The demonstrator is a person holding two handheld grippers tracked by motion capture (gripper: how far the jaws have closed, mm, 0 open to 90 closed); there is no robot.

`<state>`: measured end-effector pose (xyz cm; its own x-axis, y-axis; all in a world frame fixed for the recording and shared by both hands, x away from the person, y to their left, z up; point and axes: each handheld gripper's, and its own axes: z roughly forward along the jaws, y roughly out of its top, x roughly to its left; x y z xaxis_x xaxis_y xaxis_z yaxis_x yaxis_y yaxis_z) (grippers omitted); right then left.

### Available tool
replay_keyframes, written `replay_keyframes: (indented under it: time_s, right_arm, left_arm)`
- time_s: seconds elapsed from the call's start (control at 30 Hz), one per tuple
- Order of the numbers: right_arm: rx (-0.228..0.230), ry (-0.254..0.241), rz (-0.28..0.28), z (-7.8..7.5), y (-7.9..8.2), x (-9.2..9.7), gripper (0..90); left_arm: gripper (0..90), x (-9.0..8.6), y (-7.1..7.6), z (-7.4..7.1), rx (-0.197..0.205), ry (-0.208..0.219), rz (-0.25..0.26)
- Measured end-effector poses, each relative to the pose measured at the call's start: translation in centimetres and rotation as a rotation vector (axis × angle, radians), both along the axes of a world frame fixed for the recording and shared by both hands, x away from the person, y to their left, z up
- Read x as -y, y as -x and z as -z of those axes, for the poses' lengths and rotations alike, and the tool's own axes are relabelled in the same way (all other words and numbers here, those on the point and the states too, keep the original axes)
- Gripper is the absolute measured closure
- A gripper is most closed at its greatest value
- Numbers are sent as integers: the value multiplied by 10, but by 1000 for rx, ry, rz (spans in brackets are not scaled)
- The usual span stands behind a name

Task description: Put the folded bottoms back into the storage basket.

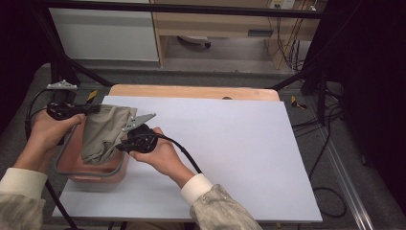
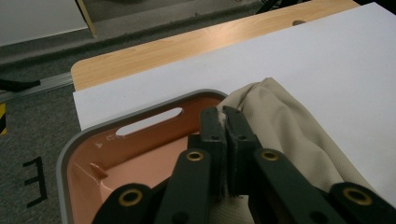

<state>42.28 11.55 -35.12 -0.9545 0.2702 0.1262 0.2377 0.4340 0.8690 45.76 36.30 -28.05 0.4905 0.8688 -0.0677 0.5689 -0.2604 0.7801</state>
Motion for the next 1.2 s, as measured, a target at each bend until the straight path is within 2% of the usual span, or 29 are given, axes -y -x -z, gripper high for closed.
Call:
replay_keyframes:
  time_s: [0.47,1.2]
  right_arm:
    - [-9,-5,-4,6,1,-8,852]
    - [-12,1,-12,9,2,-17,852]
  left_arm:
    - [880,-7,3,4,-2,-14,-6]
    - [880,-12,3,8,-11,-6,-16]
